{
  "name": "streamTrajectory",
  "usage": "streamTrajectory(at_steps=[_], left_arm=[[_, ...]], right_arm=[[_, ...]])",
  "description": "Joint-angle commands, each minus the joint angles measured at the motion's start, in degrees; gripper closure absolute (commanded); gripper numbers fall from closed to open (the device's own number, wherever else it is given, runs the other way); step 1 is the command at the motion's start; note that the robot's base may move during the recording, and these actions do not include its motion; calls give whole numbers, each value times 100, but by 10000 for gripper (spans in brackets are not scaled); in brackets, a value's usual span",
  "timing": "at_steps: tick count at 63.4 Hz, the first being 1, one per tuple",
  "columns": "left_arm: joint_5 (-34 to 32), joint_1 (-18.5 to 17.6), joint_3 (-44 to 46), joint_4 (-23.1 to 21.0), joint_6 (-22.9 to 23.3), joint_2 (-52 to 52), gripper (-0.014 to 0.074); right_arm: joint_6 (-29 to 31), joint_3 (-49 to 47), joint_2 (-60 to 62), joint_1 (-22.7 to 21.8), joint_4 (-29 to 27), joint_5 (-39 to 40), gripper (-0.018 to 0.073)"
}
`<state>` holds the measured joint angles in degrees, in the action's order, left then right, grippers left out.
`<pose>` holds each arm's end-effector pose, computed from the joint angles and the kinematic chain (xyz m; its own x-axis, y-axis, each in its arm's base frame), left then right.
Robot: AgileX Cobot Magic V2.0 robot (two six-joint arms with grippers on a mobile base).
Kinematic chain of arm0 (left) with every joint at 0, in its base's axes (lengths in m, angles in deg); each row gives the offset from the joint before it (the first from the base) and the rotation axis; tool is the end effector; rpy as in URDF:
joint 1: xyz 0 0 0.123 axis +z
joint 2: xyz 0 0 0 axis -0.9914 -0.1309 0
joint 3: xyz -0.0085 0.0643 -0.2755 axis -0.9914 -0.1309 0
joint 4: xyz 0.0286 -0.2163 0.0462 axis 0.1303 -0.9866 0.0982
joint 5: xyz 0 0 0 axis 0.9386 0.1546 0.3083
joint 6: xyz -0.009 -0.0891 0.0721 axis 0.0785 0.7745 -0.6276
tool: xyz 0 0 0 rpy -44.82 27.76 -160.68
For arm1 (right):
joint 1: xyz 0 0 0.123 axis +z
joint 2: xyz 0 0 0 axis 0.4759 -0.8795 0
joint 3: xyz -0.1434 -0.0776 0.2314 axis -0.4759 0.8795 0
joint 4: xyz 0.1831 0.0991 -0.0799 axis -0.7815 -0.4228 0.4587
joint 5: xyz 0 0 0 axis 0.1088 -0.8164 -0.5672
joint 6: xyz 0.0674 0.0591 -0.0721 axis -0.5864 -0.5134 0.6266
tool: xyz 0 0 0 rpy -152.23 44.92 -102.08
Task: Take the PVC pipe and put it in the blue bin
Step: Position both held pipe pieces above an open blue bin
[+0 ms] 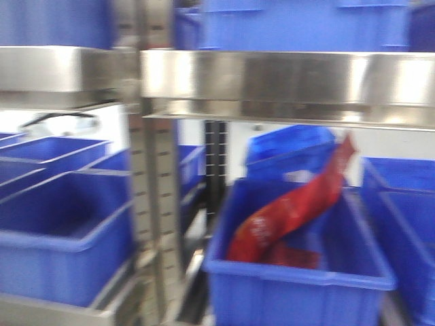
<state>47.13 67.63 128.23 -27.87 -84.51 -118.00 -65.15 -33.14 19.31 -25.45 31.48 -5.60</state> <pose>0.1037 -0.0316 0.4023 0.0632 -0.0472 -0.9969 0.2917 0.9561 -0.0268 0.0740 0.0098 0.4119 0.0689 0.0218 -0.9974 -0.1044 0.9944 0.0145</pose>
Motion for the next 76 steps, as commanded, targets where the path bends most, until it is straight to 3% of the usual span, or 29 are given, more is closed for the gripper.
streamTrajectory(at_steps=[1,76], left_arm=[[-122,-24,20,-8,-1,16,707],[-122,-24,20,-8,-1,16,707]], right_arm=[[25,-6,29,11,13,169,720],[25,-6,29,11,13,192,720]])
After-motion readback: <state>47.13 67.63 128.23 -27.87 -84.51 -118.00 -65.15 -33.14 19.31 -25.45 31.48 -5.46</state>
